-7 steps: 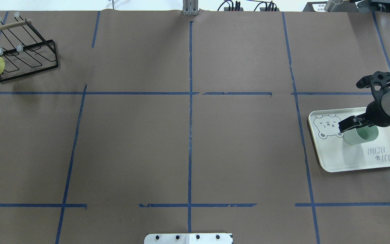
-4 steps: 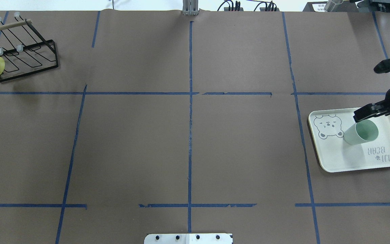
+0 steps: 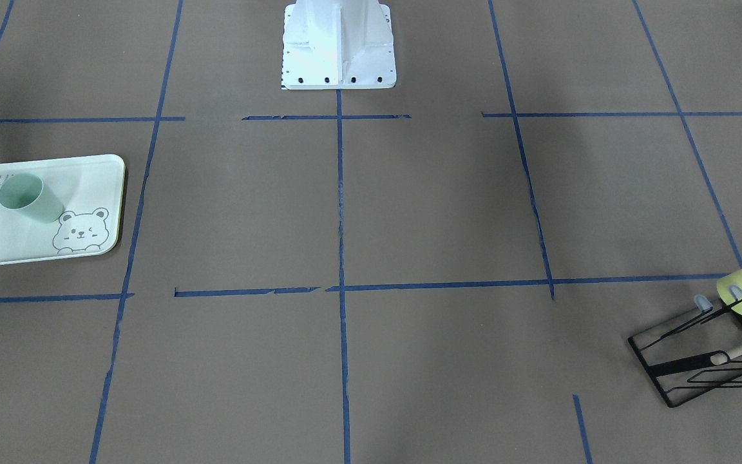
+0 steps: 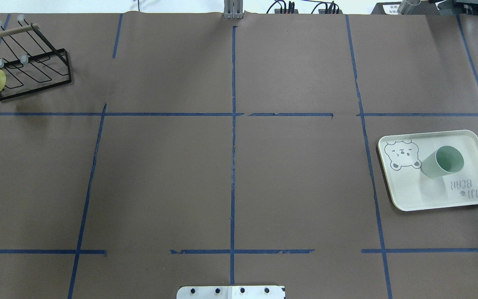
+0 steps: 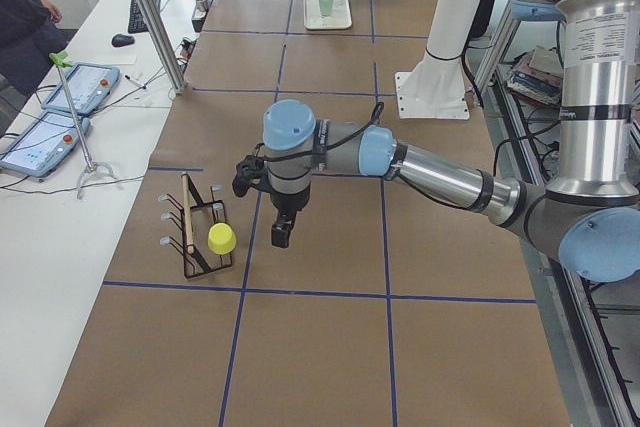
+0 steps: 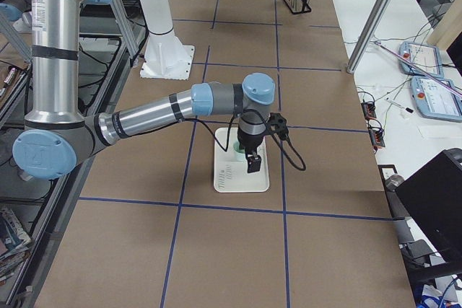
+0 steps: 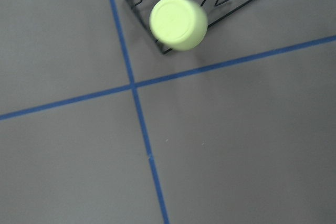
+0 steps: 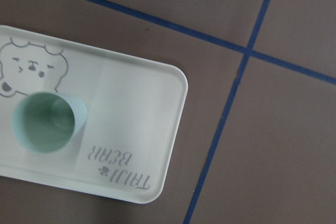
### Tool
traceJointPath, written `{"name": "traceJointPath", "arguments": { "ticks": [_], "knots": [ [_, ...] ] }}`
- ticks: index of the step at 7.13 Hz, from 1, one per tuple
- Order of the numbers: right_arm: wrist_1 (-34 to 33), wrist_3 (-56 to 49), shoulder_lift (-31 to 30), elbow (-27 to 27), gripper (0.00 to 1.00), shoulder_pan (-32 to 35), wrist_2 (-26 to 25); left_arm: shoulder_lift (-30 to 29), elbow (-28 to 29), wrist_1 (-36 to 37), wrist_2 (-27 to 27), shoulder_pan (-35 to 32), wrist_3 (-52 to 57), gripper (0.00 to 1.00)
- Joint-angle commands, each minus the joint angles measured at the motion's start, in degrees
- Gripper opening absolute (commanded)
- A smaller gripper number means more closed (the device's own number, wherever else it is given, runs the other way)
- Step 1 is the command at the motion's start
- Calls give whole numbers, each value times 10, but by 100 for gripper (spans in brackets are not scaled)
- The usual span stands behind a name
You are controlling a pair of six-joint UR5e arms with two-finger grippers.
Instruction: Left arm grabs green cup and hands to right arm on tray
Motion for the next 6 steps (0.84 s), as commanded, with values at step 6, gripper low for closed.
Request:
{"name": "traceJointPath", "arguments": {
  "ticks": [6],
  "knots": [
    [26, 6, -23, -35, 100, 14, 8, 73, 36, -20, 1, -12, 4, 100]
  ]
}}
